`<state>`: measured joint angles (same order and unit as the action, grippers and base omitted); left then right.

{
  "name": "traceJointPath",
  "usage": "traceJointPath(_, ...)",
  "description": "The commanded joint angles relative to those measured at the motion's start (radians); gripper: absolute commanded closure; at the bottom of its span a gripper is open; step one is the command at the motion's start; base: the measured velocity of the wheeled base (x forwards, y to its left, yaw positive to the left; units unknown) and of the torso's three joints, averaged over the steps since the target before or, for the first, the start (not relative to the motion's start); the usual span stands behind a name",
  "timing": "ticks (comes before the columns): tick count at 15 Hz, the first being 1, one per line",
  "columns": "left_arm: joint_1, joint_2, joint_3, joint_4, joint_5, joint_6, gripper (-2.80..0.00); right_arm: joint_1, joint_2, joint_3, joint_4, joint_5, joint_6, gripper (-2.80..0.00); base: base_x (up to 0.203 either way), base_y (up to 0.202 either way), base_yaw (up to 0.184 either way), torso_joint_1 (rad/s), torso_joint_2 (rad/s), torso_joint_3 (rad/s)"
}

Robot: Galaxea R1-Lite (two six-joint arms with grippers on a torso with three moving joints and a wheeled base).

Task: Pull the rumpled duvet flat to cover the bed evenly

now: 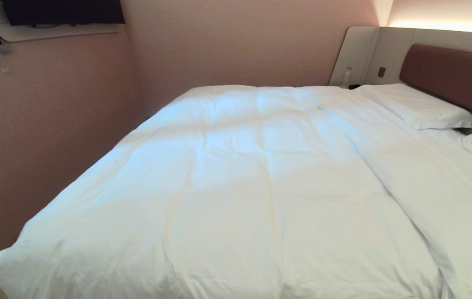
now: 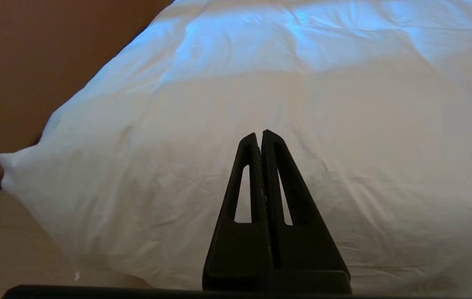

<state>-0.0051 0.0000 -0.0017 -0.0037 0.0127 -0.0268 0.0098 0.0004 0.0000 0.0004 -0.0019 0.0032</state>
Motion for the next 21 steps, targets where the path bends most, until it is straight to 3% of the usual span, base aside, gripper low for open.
traceJointPath(1,0.001,0.000,0.000,-0.001,0.001,-0.001,0.00,0.001,0.000,0.000,0.000,0.000,0.000,0.00,0.001,0.196,-0.001,0.007,0.00,0.007)
traceJointPath(21,0.001,0.000,0.000,-0.002,0.001,-0.001,0.00,0.001,0.000,0.000,0.000,0.000,0.000,0.00,0.000,0.195,0.000,0.003,0.00,0.002)
